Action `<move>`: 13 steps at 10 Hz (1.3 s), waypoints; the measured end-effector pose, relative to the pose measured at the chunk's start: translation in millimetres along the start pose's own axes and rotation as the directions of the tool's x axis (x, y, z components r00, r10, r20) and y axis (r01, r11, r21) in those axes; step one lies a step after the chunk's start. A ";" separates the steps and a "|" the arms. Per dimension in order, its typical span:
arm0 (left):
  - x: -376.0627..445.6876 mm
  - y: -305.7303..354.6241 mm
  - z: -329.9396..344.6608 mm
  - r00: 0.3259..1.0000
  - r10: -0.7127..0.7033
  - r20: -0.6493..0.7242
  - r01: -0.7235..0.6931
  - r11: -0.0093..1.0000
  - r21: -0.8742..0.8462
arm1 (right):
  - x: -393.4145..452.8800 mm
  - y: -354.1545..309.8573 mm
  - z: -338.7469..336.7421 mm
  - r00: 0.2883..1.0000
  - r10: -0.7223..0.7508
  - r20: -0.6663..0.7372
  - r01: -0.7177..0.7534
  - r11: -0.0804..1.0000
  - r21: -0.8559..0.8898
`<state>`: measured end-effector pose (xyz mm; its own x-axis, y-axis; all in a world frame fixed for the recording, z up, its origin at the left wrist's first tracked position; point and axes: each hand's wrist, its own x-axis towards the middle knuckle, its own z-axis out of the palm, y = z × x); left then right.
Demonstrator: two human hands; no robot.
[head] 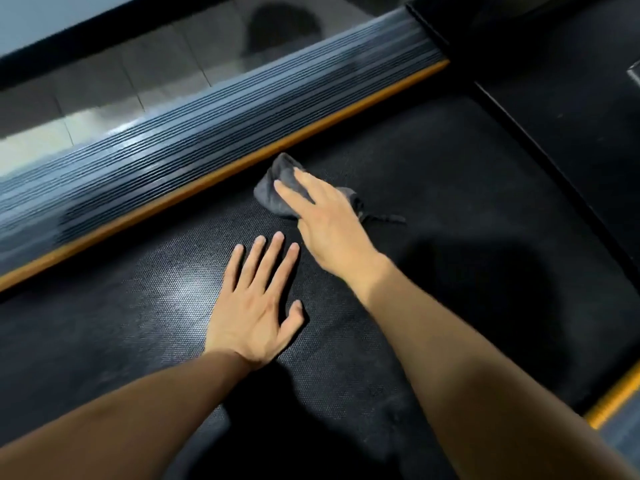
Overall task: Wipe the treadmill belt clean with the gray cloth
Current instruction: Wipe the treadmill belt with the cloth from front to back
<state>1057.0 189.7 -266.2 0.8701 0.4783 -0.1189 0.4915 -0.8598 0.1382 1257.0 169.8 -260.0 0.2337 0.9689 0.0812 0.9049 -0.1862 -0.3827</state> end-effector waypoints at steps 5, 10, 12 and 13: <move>-0.2 0.4 -1.0 1.000 0.000 0.004 0.000 1.000 -0.026 | -32.4 -6.9 -9.8 0.996 0.085 -0.028 -0.084 0.996 0.022; 0.7 -1.0 1.9 0.999 -0.028 -0.018 0.028 1.000 0.011 | -88.4 -35.2 2.2 0.968 0.208 -0.139 -0.210 0.978 0.006; 1.5 -0.1 3.2 0.998 -0.031 -0.049 0.031 1.000 -0.003 | -96.0 68.5 -46.4 0.766 0.599 -0.233 -0.616 0.788 0.002; 0.8 1.0 4.0 0.998 -0.031 -0.049 0.031 1.000 -0.003 | -100.6 44.4 -35.7 0.771 0.595 -0.226 -0.608 0.794 0.015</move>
<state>1058.1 188.5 -270.1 0.8553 0.5127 -0.0745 0.5181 -0.8443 0.1372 1286.3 58.2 -252.3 0.7991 0.5997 0.0426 0.5708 -0.7345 -0.3670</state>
